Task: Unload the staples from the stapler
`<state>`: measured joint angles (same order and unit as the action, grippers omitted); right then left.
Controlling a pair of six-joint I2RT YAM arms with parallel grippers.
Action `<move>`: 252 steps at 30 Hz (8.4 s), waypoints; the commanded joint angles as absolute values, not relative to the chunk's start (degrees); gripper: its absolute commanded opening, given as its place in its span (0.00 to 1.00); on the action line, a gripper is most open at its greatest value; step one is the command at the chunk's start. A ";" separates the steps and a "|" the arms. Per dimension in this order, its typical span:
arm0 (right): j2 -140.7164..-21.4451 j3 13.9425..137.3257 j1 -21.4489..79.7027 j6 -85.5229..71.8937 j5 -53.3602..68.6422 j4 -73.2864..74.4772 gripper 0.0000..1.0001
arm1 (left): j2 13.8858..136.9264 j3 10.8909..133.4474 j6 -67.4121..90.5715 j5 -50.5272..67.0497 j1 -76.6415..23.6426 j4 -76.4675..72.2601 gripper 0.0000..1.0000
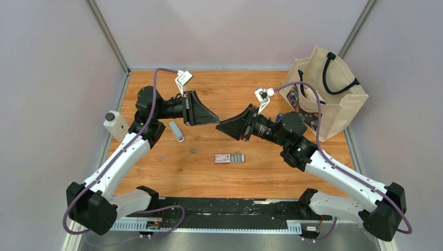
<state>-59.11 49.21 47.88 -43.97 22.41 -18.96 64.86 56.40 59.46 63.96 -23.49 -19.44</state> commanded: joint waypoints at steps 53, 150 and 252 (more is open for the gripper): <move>-92.81 63.54 61.96 -46.67 -27.95 34.98 0.00 | 62.75 63.98 -8.70 29.80 -17.05 46.84 0.42; -99.58 63.72 59.77 -45.00 -24.17 33.75 0.01 | 63.11 62.31 -7.73 36.21 -15.91 47.64 0.86; -70.14 40.96 41.31 -33.40 -9.49 14.07 0.54 | 94.22 64.95 -56.86 13.98 -31.90 53.62 0.78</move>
<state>-70.41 41.58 41.69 -33.36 -10.74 18.28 94.21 64.99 -51.29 13.89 -31.38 53.25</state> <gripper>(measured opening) 0.545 0.793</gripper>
